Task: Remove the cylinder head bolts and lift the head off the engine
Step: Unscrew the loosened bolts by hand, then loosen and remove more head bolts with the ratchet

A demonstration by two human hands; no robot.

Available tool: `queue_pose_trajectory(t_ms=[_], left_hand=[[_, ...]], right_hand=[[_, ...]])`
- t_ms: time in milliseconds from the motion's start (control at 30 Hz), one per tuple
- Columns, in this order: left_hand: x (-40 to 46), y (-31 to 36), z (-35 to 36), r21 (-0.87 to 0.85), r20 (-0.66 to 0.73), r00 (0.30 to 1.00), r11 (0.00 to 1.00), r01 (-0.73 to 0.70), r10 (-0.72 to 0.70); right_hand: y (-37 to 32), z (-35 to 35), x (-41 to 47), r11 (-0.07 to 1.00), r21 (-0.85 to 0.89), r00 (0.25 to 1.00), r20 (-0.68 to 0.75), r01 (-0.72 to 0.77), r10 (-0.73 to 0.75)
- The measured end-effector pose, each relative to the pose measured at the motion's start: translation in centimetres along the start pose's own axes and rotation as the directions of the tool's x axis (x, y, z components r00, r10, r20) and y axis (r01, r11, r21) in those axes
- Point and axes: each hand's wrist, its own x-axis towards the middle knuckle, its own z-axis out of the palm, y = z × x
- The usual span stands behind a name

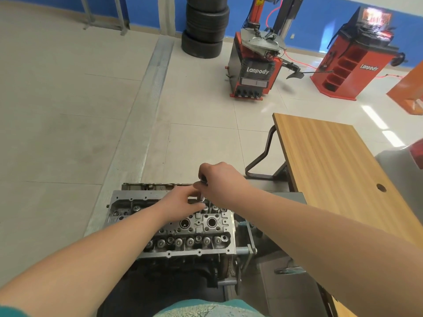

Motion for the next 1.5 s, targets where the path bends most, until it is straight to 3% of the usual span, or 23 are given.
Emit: queue_pose_trajectory(t_ms=[133,333,433,533,633,733,833,933,1033,1300,1500], left_hand=[[-0.2,0.3,0.0,0.049,-0.049,0.999,0.999,0.019,-0.017],[-1.3,2.6,0.1,0.064,-0.085,0.996,0.998,-0.020,0.025],[-1.7,4.1,0.9,-0.114,-0.156,0.986,0.990,-0.080,0.062],[-1.5,3.8,2.6,-0.311,-0.212,0.975,0.941,-0.133,0.068],[-0.8,4.0,4.2,-0.341,-0.286,0.957,0.929,-0.140,0.039],[0.0,4.6,5.6,-0.351,-0.384,0.923,0.925,-0.143,-0.003],[0.4,4.8,6.1,-0.344,-0.475,0.879,0.927,-0.149,-0.035],[0.9,5.0,6.3,-0.377,-0.519,0.850,0.916,-0.138,-0.085],[1.3,5.1,6.2,-0.442,-0.547,0.822,0.889,-0.122,-0.159],[2.4,4.9,7.1,-0.469,-0.637,0.743,0.868,-0.165,-0.203],[2.7,5.3,7.8,-0.437,-0.671,0.723,0.876,-0.203,-0.167]], right_hand=[[-0.3,0.9,-0.5,0.997,0.073,1.000,-0.009,-0.021,0.021],[0.0,1.1,-0.8,1.000,0.022,0.999,0.035,0.020,-0.021],[0.8,1.1,-2.3,0.978,0.205,0.999,0.024,0.036,-0.042],[5.0,0.9,-4.3,0.894,0.443,0.972,-0.171,-0.071,0.162],[12.5,1.8,-6.6,0.730,0.605,0.805,-0.237,-0.316,0.545],[21.3,3.6,-10.8,0.543,0.588,0.562,-0.174,-0.599,0.808],[29.0,6.0,-16.2,0.307,0.492,0.319,-0.062,-0.815,0.946],[33.5,8.3,-20.0,0.134,0.371,0.174,0.075,-0.919,0.982],[35.9,10.3,-21.0,0.124,0.338,0.172,0.114,-0.933,0.979],[41.3,13.0,-19.5,0.255,0.299,0.322,0.199,-0.919,0.926],[44.0,14.5,-18.8,0.280,0.209,0.327,0.241,-0.937,0.914]])
